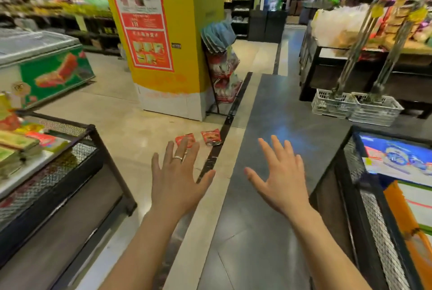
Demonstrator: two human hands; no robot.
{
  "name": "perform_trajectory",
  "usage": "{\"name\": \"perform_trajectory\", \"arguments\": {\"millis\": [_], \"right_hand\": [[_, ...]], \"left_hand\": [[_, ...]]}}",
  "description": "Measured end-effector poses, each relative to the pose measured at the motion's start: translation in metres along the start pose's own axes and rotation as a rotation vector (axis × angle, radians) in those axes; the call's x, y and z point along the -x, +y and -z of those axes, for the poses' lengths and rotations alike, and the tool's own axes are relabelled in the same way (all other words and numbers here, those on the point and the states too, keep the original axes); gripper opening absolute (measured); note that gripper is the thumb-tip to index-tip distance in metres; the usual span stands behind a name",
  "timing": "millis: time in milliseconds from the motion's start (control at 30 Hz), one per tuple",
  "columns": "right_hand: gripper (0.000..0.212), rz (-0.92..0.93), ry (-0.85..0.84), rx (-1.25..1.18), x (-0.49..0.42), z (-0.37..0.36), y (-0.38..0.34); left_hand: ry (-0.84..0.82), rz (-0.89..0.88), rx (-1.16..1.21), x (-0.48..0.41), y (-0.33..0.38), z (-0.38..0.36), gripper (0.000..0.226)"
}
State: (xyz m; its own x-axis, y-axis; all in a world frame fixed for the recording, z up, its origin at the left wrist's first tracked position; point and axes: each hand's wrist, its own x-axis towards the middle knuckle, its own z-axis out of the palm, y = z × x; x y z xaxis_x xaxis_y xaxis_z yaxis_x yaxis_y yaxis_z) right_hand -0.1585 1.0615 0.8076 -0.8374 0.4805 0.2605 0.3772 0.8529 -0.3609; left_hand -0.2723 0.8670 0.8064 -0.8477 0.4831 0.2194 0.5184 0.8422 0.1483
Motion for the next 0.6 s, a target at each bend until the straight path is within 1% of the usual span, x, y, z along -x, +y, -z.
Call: {"name": "perform_trajectory", "arguments": {"millis": [200,300,433,600], "right_hand": [[0.092,0.078,-0.053,-0.026,-0.121,-0.028,0.014],[0.089,0.08,-0.077,-0.032,-0.177,-0.051,0.019],[0.076,0.094,-0.12,0.005,-0.265,-0.089,0.02],[0.076,0.098,-0.161,0.033,-0.389,-0.136,0.007]], "left_hand": [[-0.019,0.109,0.025,-0.104,0.001,-0.03,0.085],[0.004,0.119,0.05,-0.158,-0.006,-0.052,0.088],[-0.003,0.14,0.055,-0.242,-0.027,-0.084,0.084],[0.01,0.158,0.117,-0.367,-0.06,-0.12,0.082]]}}
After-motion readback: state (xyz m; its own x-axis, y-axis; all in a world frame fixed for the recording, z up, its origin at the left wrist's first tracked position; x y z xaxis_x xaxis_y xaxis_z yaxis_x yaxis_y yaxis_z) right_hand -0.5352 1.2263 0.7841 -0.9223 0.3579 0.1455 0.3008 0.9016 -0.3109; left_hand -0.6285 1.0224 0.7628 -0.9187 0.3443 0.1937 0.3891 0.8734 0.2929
